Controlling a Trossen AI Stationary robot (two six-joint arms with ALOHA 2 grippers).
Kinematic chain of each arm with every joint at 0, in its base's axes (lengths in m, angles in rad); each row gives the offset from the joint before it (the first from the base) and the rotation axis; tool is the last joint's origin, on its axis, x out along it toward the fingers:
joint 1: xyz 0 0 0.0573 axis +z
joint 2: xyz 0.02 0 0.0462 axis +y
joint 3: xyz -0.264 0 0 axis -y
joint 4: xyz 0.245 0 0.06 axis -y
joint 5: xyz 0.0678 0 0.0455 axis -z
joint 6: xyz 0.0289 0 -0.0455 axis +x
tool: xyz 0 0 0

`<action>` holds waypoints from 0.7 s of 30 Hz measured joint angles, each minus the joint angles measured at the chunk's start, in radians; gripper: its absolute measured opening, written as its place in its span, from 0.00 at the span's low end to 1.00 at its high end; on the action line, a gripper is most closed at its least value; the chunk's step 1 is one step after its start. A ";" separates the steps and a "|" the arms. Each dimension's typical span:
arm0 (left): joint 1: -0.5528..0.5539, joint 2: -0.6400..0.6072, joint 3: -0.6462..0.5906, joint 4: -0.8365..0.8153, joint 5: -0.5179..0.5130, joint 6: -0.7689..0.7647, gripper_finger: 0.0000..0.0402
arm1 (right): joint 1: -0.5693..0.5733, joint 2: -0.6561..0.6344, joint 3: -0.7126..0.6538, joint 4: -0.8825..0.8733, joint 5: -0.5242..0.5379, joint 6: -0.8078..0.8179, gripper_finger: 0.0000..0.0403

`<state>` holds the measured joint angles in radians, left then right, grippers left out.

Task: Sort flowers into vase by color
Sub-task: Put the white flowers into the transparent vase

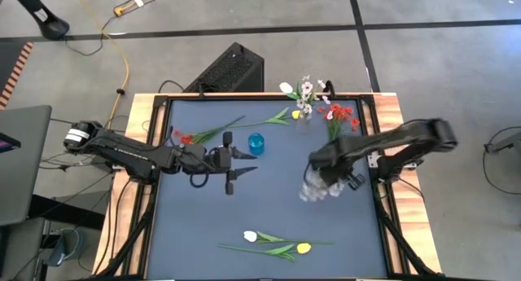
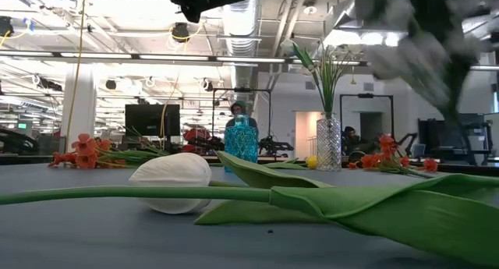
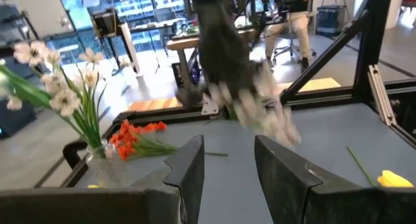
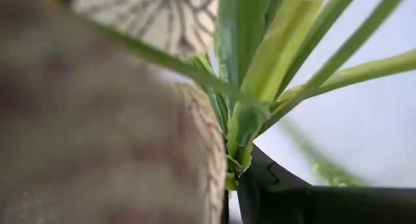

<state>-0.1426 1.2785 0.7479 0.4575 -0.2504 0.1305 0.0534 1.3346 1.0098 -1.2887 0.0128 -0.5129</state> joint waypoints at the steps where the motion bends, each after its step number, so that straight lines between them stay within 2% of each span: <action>1: 0.003 0.000 0.000 -0.006 0.000 -0.011 0.31 | -0.025 -0.053 0.009 0.041 -0.036 0.029 0.08; 7: 0.013 0.007 0.000 -0.055 0.000 -0.049 0.31 | -0.150 -0.378 0.004 0.422 -0.212 0.159 0.08; 10: 0.013 0.042 0.001 -0.054 0.003 -0.061 0.31 | -0.199 -0.522 -0.031 0.591 -0.222 0.198 0.08; 11: 0.013 0.061 0.001 -0.043 0.006 -0.062 0.31 | -0.218 -0.562 -0.041 0.628 -0.211 0.200 0.08; 16: 0.013 0.152 0.002 -0.020 0.010 -0.065 0.31 | -0.350 -0.705 -0.097 0.698 -0.002 0.292 0.08; 21: 0.012 0.182 0.000 -0.012 0.031 -0.057 0.31 | -0.514 -0.735 -0.103 0.625 0.013 0.356 0.08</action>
<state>-0.1307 1.4609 0.7483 0.4454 -0.2197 0.0735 -0.4606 0.5995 0.9070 -0.6641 0.0257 -0.1573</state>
